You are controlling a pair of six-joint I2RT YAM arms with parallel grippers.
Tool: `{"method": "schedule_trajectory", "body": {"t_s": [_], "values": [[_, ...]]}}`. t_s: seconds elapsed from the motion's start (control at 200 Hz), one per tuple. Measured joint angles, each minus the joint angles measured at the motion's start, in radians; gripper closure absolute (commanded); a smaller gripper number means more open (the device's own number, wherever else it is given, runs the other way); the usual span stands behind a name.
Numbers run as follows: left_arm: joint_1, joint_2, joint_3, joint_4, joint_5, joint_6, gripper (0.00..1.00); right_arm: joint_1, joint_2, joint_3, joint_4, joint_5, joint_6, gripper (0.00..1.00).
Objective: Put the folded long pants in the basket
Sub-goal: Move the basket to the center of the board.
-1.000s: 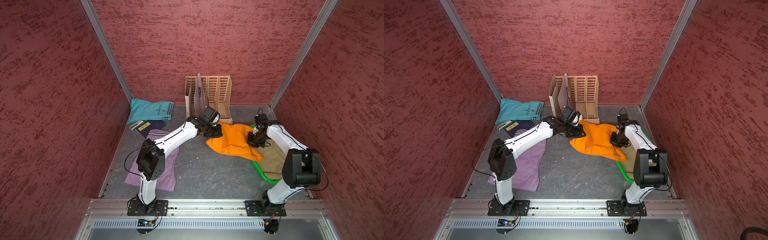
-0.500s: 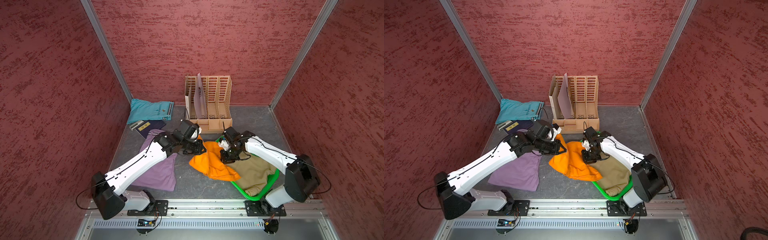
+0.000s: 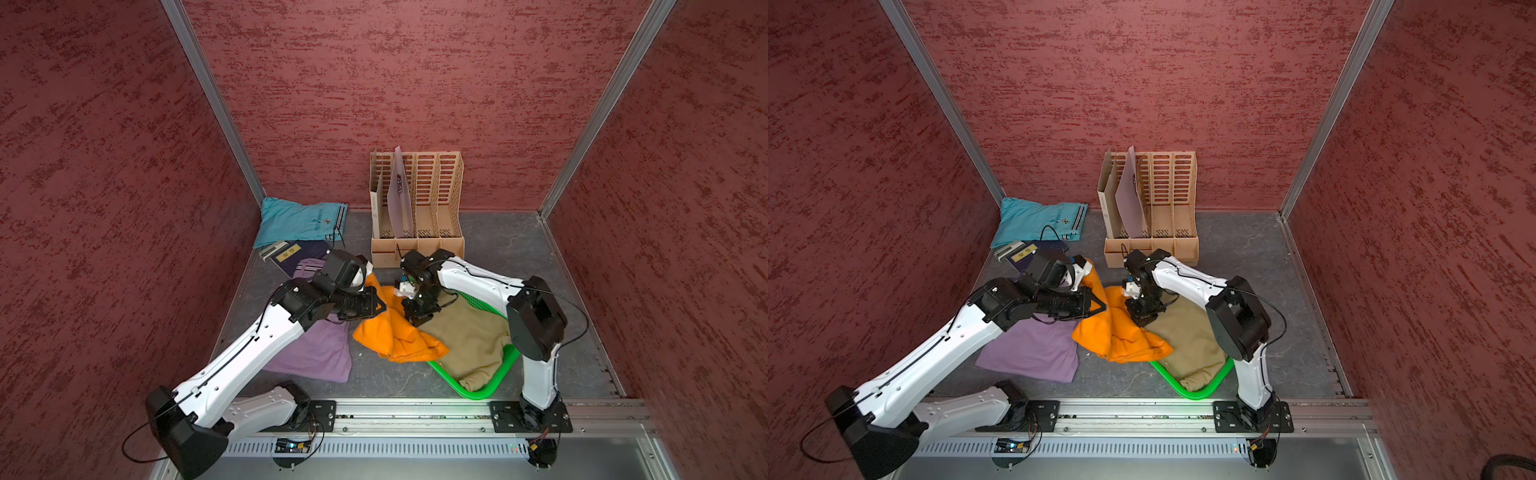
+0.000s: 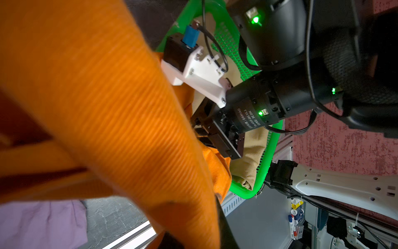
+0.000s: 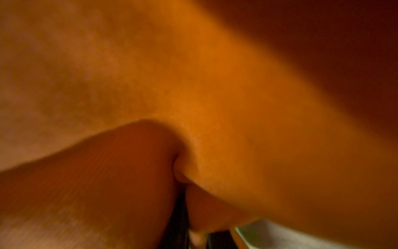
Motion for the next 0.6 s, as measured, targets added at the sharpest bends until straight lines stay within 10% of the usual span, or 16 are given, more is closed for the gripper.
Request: {"method": "schedule_trajectory", "body": {"t_s": [0.306,0.601], "values": [[0.027,-0.018,0.002,-0.059,-0.012,0.012,1.00,0.054,0.140,0.280,-0.089,0.054,-0.062,1.00],[0.168,0.044,0.159,-0.156,0.065,0.121,1.00,-0.127,-0.483,-0.063,0.017,0.205,0.103,1.00]]}}
